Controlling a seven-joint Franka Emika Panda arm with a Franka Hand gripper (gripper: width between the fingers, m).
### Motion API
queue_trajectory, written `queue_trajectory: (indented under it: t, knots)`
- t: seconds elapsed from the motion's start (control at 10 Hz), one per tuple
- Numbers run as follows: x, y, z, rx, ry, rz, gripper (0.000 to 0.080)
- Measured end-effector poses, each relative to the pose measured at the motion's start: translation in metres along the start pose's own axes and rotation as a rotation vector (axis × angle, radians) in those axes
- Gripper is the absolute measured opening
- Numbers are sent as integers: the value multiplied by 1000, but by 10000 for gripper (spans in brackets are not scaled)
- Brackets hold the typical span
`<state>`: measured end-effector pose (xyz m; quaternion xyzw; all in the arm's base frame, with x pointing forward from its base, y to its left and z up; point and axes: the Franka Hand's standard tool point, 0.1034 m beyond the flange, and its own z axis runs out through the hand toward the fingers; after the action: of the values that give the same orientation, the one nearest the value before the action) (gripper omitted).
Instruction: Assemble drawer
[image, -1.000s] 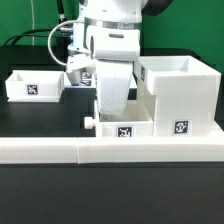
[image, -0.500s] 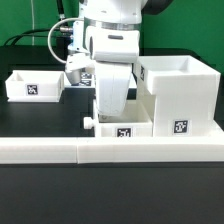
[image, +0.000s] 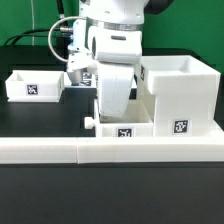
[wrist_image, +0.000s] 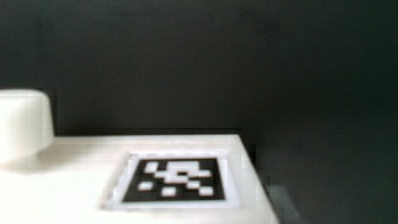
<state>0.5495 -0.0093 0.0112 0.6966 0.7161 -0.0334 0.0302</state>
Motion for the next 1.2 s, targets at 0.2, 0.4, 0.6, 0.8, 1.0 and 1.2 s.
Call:
queue_trajectory:
  t: [0.2,0.4,0.6,0.8,1.0,1.2]
  knots:
    - [0,0,0,0,0,0,42]
    - [0,0,0,0,0,1,42]
    - [0,-3,1,16,-13,-69,42]
    - [1,-1,-1,21,-25,-100,42]
    - [0,-1,-1,19,-24,-100,42]
    - [2,0,-1,19,-23,-87,42]
